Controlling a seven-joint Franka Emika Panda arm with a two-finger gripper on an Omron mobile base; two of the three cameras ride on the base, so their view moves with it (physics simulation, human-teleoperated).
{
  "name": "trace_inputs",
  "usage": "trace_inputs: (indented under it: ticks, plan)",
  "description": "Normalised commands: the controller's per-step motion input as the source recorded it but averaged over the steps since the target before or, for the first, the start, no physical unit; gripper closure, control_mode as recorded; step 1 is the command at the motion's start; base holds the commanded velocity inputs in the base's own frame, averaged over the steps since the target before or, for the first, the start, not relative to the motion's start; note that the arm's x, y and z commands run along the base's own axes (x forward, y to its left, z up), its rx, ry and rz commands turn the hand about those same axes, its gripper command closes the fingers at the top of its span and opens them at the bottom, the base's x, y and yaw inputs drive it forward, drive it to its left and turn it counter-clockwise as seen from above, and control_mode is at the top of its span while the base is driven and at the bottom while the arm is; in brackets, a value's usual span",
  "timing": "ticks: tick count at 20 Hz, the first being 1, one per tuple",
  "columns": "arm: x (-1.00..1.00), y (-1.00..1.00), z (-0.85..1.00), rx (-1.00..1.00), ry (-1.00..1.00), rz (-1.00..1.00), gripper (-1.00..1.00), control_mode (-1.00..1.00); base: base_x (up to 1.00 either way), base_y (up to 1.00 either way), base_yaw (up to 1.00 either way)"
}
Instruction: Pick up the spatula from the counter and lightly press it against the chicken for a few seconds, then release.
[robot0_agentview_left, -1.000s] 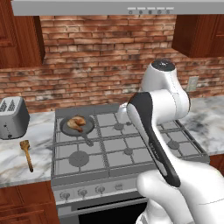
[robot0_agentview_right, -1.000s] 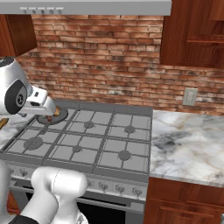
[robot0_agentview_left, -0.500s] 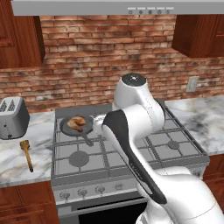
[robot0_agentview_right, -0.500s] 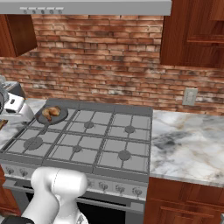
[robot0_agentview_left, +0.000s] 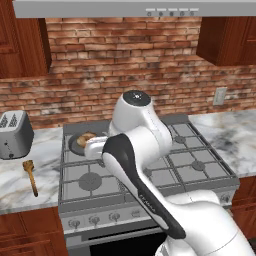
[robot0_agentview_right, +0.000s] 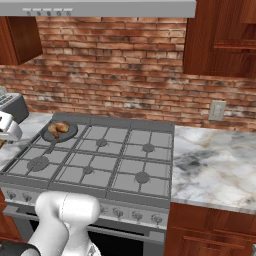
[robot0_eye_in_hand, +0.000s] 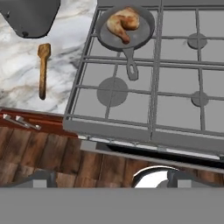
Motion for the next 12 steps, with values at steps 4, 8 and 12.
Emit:
trace_inputs:
  ticks: [4, 8, 12]
  plan:
    - [0.03, 0.38, 0.0, 0.1, 0.0, 0.17, -1.0, -1.0, 0.0, 0.0, 0.0]
    - [0.06, 0.4, -0.19, 0.02, -0.01, 0.24, -1.0, -1.0, 0.0, 0.0, 0.0]
    - [0.0, 0.39, -0.25, 0.0, -0.07, 0.21, -1.0, -1.0, 0.0, 0.0, 0.0]
